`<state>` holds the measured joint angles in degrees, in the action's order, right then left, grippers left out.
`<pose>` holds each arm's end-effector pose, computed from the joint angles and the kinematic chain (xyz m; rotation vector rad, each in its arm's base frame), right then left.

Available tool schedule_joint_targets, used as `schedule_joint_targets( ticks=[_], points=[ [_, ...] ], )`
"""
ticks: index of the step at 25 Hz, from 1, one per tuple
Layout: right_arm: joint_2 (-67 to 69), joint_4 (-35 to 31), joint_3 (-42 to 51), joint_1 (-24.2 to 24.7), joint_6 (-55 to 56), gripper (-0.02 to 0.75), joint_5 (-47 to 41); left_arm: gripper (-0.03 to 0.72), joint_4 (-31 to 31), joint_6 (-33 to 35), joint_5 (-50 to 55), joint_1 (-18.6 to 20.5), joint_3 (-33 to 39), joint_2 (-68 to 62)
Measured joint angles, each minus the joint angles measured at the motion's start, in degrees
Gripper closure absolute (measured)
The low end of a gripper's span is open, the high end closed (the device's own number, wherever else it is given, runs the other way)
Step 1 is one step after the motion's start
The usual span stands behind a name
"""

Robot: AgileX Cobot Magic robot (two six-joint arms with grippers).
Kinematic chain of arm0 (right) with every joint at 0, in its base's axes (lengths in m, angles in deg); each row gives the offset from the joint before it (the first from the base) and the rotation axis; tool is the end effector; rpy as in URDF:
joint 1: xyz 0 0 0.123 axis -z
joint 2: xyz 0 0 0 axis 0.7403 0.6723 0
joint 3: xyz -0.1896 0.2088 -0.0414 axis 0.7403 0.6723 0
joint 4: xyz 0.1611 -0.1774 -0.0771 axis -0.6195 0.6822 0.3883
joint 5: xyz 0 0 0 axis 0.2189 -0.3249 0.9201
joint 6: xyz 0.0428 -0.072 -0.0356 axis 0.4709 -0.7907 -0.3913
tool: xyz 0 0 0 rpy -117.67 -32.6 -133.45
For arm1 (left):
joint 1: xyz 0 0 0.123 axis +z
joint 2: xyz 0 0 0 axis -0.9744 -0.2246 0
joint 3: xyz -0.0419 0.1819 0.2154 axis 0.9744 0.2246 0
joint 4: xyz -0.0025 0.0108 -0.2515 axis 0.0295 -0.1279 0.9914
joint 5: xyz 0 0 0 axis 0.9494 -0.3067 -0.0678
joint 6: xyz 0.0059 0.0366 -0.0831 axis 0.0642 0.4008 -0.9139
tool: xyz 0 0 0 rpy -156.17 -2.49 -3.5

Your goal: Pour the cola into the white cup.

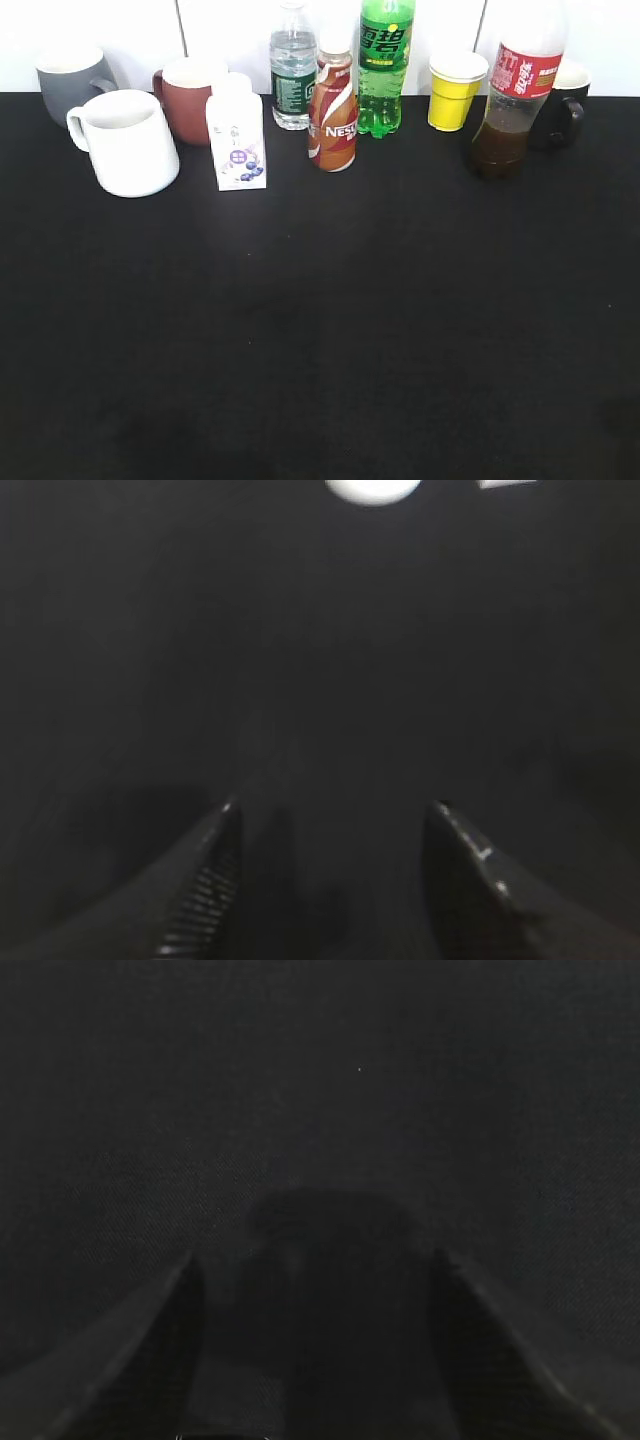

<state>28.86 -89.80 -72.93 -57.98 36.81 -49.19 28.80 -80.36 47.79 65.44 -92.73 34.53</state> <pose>0.0287 0.0094 0.2775 -0.1515 2.2431 0.1830 0.0058 0.0022 0.2855 0.1025 2.1858 -0.1253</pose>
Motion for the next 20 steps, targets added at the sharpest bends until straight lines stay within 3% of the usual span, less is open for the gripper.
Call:
schedule_joint_targets(
  ticks=[11,15,20],
  points=[
    [0.0,-0.1,0.0,0.0,0.1,0.216,0.1,0.256,1.7,0.1,-3.9,0.0,1.7,-0.2],
    [-0.1,-0.1,0.0,0.0,0.1,0.216,0.1,0.326,1.7,0.1,-3.9,0.2,1.7,-0.2],
    [-7.5,-1.5,0.0,8.3,0.1,0.217,0.1,0.395,1.8,0.2,-3.9,9.3,1.7,3.8]
  ],
)
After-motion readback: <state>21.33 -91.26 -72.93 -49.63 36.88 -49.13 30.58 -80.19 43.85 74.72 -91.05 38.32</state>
